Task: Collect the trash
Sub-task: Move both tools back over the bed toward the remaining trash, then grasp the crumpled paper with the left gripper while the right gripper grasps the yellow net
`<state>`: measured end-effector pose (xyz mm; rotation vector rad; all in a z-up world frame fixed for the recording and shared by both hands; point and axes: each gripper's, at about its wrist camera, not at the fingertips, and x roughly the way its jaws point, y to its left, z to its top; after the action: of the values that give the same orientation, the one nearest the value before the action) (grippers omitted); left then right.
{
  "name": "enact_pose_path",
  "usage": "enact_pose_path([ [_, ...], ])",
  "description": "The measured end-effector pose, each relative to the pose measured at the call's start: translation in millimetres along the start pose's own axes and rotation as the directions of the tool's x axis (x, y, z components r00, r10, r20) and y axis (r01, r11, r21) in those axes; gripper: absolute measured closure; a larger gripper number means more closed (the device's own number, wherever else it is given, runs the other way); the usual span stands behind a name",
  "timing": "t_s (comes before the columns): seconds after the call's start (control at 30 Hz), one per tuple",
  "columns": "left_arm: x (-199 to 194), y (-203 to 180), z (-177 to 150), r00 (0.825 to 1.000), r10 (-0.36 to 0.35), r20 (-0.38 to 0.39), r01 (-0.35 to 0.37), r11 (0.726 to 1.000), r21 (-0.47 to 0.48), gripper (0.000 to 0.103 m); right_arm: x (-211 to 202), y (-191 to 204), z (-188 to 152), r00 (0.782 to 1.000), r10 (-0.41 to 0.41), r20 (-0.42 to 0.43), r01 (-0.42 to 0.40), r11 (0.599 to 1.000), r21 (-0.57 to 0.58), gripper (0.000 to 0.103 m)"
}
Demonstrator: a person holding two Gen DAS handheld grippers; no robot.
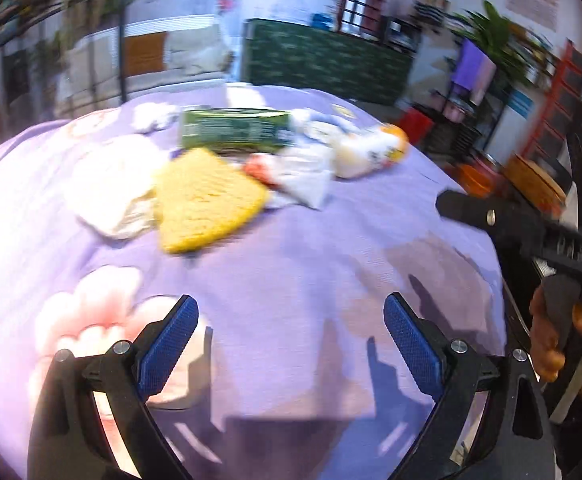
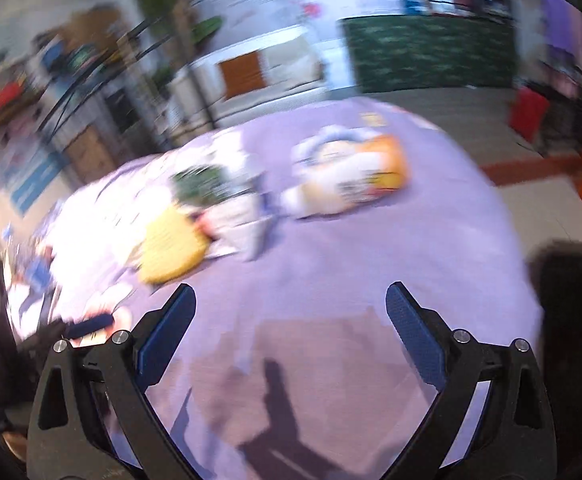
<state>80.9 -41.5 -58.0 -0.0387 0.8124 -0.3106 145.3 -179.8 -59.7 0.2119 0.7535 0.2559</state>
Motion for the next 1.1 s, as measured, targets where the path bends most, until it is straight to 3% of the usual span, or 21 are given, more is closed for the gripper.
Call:
enact_pose_path([
  [0.2, -15, 64, 4, 0.995, 0.094, 0.038, -0.088, 0.986, -0.144, 0.011, 40, 62, 7, 0.997, 0.048, -0.068, -0.058, 0.988, -0.145, 0.008],
  [0.27, -16, 85, 10, 0.994, 0.096, 0.041, -0.087, 0.977, -0.197, 0.012, 47, 77, 11, 0.998, 0.024, -0.061, -0.034, 0.983, -0.181, 0.008],
  [0.37, -14, 116, 20, 0.994, 0.1, 0.053, -0.082, 0.959, -0.271, 0.015, 54, 86, 13, 0.995, 0.051, -0.082, -0.064, 0.985, -0.163, 0.008],
  [0.43, -5, 136, 26, 0.996, 0.076, 0.038, -0.06, 0.945, -0.321, 0.025, 52, 89, 12, 0.994, 0.058, -0.091, -0.072, 0.984, -0.163, 0.008],
  [0.57, 19, 156, 37, 0.998, 0.064, 0.02, -0.053, 0.934, -0.353, 0.029, 51, 100, 8, 0.994, 0.043, -0.096, -0.063, 0.976, -0.209, 0.008],
  [0.77, 47, 178, 32, 0.999, -0.024, -0.03, 0.009, 0.905, -0.425, 0.042, 51, 108, 7, 0.995, 0.027, -0.095, -0.05, 0.968, -0.247, 0.008],
  [0.93, 43, 173, 33, 0.999, -0.037, -0.013, 0.029, 0.911, -0.412, 0.08, 60, 112, 8, 0.994, 0.02, -0.106, -0.047, 0.966, -0.255, 0.008],
  [1.1, 20, 173, 31, 0.999, 0.005, 0.042, 0.013, 0.911, -0.413, 0.089, 71, 125, 11, 0.993, 0.023, -0.116, -0.055, 0.957, -0.286, 0.008],
])
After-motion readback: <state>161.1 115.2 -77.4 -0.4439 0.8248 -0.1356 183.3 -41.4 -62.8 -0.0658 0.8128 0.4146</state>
